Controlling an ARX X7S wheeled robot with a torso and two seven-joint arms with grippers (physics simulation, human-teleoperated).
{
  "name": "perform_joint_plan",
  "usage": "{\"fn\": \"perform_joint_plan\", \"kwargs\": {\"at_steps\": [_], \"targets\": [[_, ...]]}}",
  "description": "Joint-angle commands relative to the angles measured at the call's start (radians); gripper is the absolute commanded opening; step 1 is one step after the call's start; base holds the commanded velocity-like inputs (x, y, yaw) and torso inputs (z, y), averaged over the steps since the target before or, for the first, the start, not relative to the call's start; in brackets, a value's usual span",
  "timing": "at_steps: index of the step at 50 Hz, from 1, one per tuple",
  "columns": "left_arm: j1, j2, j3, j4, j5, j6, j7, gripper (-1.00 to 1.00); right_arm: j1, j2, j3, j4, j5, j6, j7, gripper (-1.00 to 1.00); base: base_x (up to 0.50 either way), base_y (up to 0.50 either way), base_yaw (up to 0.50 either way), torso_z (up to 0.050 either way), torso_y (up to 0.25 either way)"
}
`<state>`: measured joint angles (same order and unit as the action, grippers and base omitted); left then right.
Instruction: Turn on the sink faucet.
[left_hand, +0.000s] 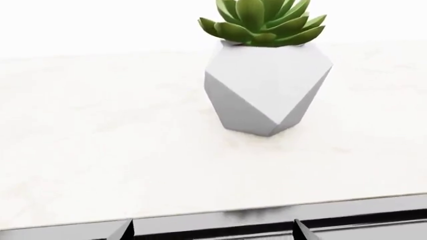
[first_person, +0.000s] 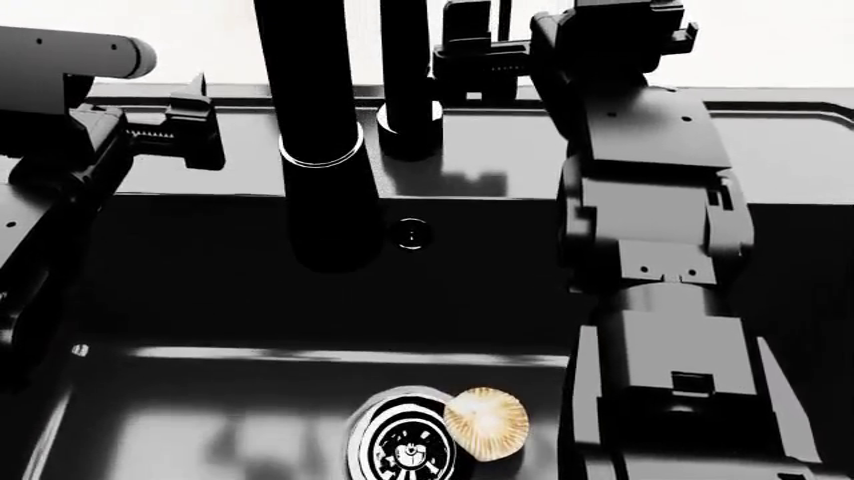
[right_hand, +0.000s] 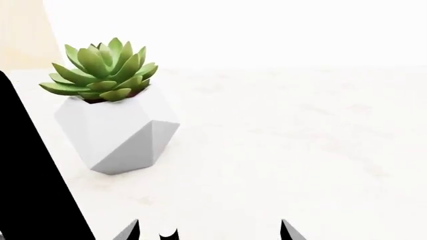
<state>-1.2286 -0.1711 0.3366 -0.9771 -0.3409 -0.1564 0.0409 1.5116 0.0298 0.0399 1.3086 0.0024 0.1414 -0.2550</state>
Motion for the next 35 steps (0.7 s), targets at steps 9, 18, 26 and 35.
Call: {"fn": "perform_joint_plan", "kwargs": {"at_steps": [9, 18, 26, 35], "targets": [[0.006, -0.001, 0.002, 0.003, -0.006, -0.004, -0.002, 1.00, -0.002, 0.005, -0.009, 0.000, -0.003, 0.003, 0.065, 1.00, 0.00, 0.00, 0.00, 0.000, 0.000], [0.005, 0.000, 0.003, -0.004, -0.008, 0.000, -0.002, 1.00, -0.010, 0.018, -0.015, 0.000, -0.008, 0.025, 0.133, 1.00, 0.00, 0.00, 0.00, 0.000, 0.000], [0.009, 0.000, 0.004, 0.004, -0.011, -0.002, -0.003, 1.00, -0.011, 0.030, -0.032, 0.000, -0.008, 0.030, 0.162, 1.00, 0.00, 0.00, 0.00, 0.000, 0.000], [0.008, 0.002, 0.007, -0.005, -0.011, 0.004, -0.003, 1.00, -0.019, 0.037, -0.035, 0.000, -0.002, 0.026, 0.169, 1.00, 0.00, 0.00, 0.00, 0.000, 0.000]]}}
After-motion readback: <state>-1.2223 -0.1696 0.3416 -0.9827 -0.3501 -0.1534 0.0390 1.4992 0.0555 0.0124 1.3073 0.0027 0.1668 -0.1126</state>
